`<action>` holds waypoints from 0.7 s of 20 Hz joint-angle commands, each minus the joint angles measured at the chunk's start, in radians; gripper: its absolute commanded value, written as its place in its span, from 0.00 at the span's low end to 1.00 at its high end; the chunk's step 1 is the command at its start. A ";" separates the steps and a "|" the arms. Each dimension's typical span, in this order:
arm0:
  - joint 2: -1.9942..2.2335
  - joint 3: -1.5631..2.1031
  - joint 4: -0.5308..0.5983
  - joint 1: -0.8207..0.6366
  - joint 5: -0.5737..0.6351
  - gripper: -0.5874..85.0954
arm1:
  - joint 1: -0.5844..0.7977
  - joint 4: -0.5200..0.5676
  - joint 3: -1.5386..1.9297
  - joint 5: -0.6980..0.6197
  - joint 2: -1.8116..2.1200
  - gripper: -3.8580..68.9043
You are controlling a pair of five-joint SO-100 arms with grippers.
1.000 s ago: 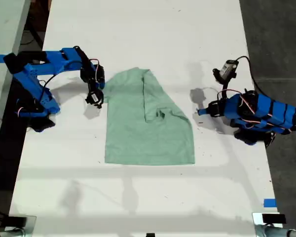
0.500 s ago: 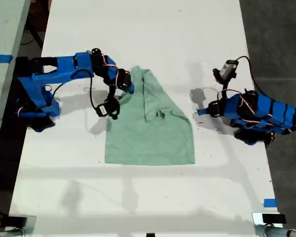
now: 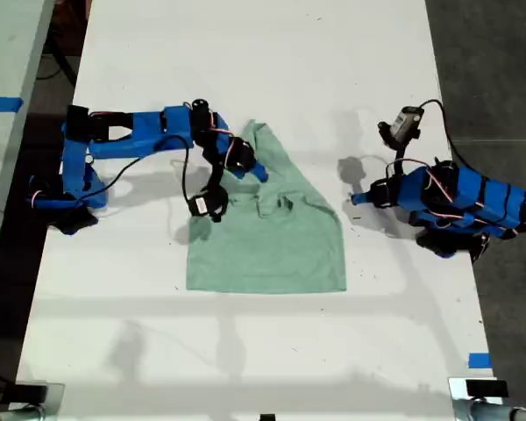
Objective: Fold t shirt
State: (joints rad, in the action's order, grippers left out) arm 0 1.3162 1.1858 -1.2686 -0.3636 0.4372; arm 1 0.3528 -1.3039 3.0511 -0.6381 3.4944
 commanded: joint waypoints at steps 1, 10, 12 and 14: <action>0.336 0.091 0.014 -0.080 0.037 0.04 | -0.005 0.015 0.055 0.005 0.011 0.05; 2.175 1.910 0.644 -0.252 0.227 0.00 | 0.000 0.015 0.055 0.009 0.011 0.05; 2.258 2.109 0.667 -0.307 0.279 0.00 | 0.000 0.012 0.054 0.014 0.011 0.05; 2.279 2.108 0.649 -0.298 0.301 0.00 | 0.000 0.011 0.057 0.018 0.011 0.05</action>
State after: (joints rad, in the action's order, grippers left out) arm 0 3.5282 3.2382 -0.6351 -0.6489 0.7256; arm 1 0.3528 -1.3039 3.0511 -0.6320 3.4944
